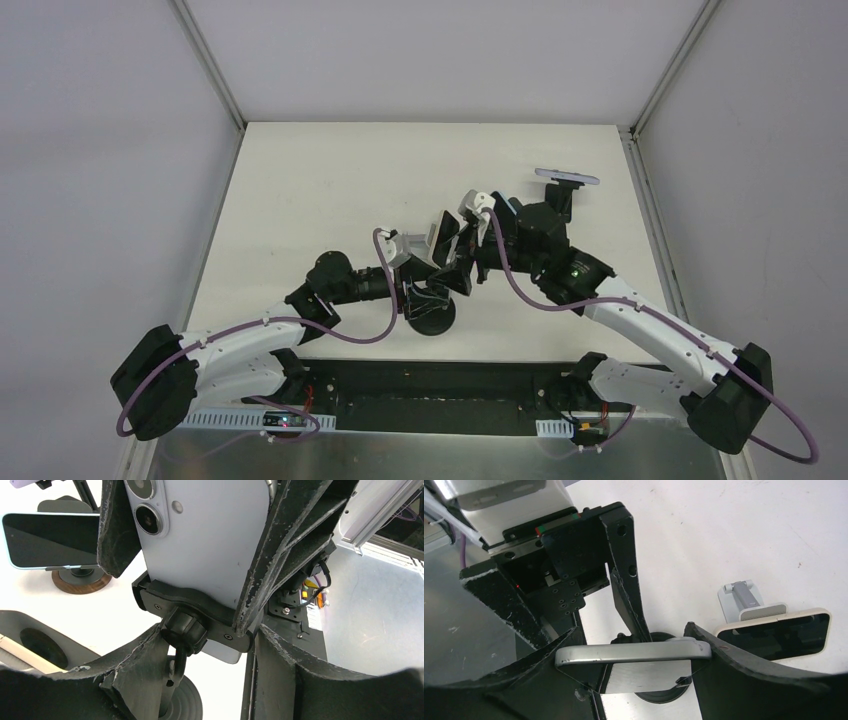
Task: Remove the phone from the phone stand
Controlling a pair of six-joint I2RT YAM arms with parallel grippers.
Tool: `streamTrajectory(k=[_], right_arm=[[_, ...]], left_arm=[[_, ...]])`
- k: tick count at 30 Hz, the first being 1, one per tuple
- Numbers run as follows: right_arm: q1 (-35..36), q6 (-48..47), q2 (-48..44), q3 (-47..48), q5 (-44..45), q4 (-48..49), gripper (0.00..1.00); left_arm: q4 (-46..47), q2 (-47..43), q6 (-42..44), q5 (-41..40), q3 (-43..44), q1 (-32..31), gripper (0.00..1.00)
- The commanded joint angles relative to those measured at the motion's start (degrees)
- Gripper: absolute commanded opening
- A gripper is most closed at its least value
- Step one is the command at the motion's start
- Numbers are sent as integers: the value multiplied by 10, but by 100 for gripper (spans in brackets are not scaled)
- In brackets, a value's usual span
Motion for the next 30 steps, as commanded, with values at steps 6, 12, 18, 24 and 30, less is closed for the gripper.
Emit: streamTrajectory(k=[6, 12, 18, 24, 30], right_arm=[[67, 78, -1, -24, 280, 43, 0], [107, 102, 12, -20, 384, 47, 0], [126, 128, 16, -20, 424, 43, 0], [149, 142, 20, -7, 458, 21, 0], [168, 169, 23, -8, 474, 13, 0]], left_arm=[[62, -6, -39, 5, 19, -7, 54], [61, -1, -47, -13, 27, -7, 69], [61, -4, -46, -35, 26, -8, 69], [61, 0, -46, -53, 30, -8, 69], [61, 4, -46, -66, 31, -7, 65]])
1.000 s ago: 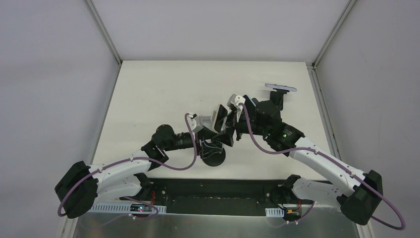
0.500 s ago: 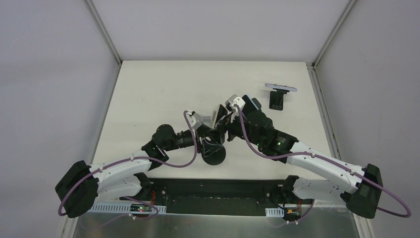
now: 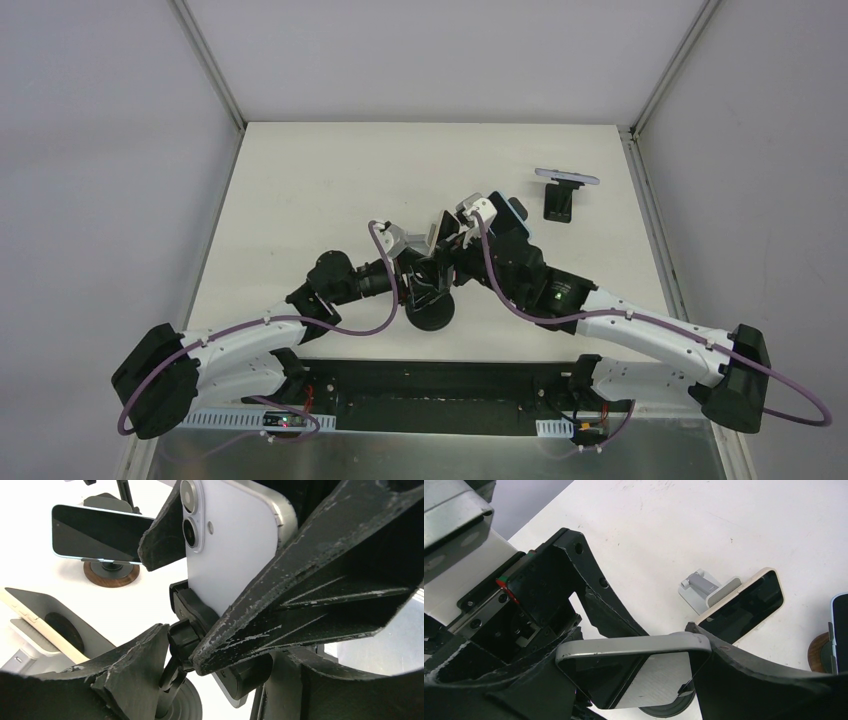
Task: Remove the phone from the phone stand
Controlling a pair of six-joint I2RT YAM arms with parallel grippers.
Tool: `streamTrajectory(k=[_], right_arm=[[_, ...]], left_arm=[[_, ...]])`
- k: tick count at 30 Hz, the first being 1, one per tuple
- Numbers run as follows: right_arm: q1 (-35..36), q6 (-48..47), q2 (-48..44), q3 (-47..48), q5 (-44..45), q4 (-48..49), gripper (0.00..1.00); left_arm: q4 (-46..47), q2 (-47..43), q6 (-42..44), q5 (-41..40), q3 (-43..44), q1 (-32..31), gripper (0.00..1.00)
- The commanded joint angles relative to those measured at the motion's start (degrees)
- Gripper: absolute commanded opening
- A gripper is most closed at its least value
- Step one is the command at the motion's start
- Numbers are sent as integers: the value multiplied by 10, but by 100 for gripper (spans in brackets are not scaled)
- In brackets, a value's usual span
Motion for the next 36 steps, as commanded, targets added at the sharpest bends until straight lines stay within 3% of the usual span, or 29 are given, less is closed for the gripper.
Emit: streamTrajectory(k=[1, 5, 7, 8, 9, 16, 22, 36], right_arm=[[5, 23, 17, 3, 60, -35, 0], [12, 20, 18, -2, 56, -33, 0], [12, 12, 19, -6, 58, -32, 0], [12, 5, 19, -10, 59, -29, 0], [13, -1, 19, -14, 58, -25, 0], [-4, -131, 46, -38, 81, 13, 0], [-106, -161, 71, -68, -33, 68, 0], [-209, -209, 57, -60, -168, 52, 0]], left_arm=[[56, 0, -18, 16, 30, -7, 63], [56, 7, -20, 23, 33, -7, 35], [55, 11, -21, 28, 36, -7, 17], [55, 13, -21, 34, 37, -7, 3], [55, 15, -19, 42, 38, -7, 0], [55, 17, 9, 124, 42, -8, 0], [56, 17, 16, 167, 45, -7, 0], [55, -8, 25, 205, 30, -5, 0]])
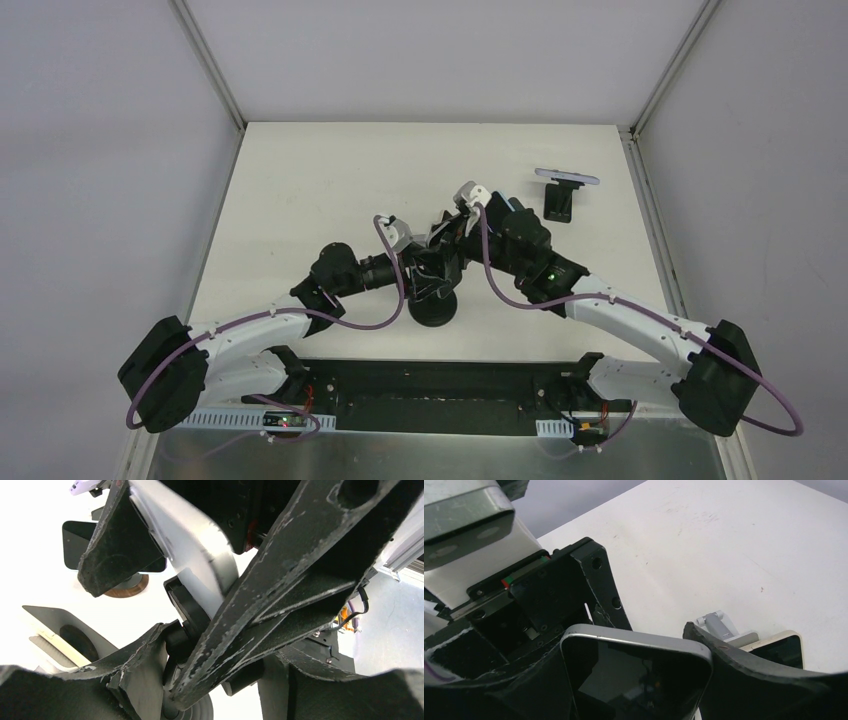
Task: Remove the phone from the phone stand
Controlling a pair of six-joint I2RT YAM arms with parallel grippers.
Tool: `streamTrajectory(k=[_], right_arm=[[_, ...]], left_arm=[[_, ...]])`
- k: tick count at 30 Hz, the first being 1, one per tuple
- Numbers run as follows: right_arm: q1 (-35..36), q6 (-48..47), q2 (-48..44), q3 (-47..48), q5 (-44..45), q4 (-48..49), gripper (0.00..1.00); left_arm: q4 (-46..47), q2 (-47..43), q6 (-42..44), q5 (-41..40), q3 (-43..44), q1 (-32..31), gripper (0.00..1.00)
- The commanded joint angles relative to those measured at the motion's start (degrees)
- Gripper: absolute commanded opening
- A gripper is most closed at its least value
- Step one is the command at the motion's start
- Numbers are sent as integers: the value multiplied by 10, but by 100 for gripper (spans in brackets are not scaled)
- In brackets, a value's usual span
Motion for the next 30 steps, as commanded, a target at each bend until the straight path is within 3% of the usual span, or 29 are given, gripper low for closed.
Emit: streamTrajectory(k=[1, 19, 30], right_arm=[[-91, -129, 1, -24, 68, -107, 0], [-117, -125, -18, 9, -34, -164, 0], [-108, -67, -38, 31, -124, -167, 0]], left_arm=[[46, -41, -5, 179, 5, -21, 0], [46, -49, -13, 213, 2, -21, 0], [45, -52, -13, 183, -10, -20, 3]])
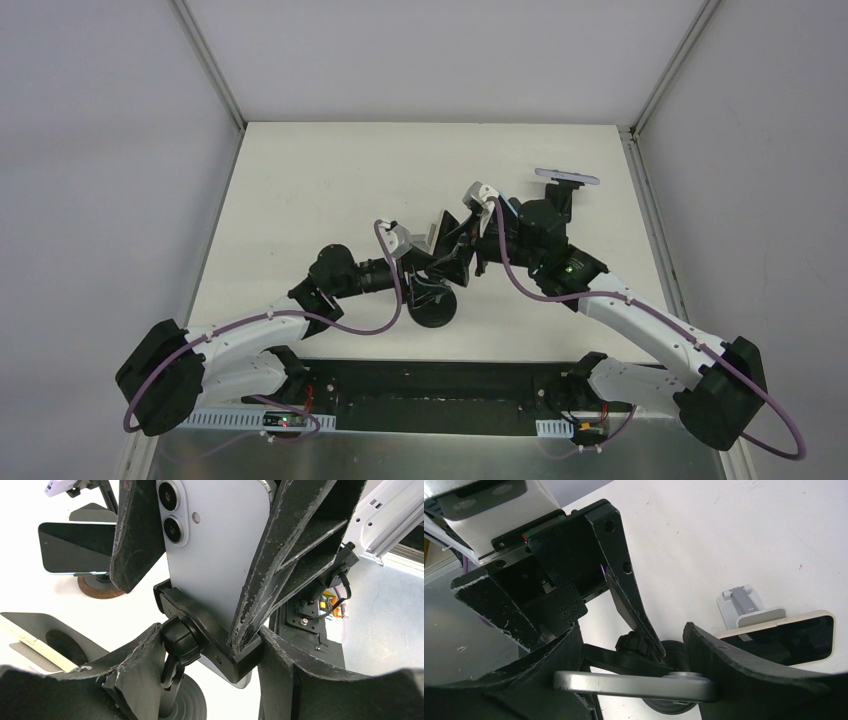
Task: Remove the phone from the phone stand
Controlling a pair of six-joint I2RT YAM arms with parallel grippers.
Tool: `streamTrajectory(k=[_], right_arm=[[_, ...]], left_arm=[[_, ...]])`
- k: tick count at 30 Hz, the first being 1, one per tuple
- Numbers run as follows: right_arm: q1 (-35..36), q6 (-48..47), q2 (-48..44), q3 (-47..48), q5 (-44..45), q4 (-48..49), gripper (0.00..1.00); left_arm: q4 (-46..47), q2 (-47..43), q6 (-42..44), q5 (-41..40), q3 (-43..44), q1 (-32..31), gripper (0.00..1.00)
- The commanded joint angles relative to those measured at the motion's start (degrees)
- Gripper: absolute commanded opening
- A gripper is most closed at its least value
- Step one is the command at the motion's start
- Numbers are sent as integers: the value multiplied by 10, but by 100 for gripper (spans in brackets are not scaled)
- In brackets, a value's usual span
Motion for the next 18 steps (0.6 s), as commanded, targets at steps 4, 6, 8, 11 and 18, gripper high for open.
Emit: streamTrajectory(k=[4, 6, 8, 11, 18], right_arm=[[-16, -54, -4, 12, 62, -48, 0], [-8, -49, -1, 11, 69, -41, 0], [-3, -39, 1, 9, 75, -29, 0], [1, -23, 2, 5, 74, -12, 0], [2, -16, -5, 16, 49, -16, 0]], left_arm=[[51, -39, -24, 124, -6, -20, 29], [49, -39, -24, 118, -7, -19, 40], [48, -41, -25, 116, -7, -19, 46], [46, -44, -26, 115, -8, -19, 81], [37, -54, -33, 104, -14, -14, 99]])
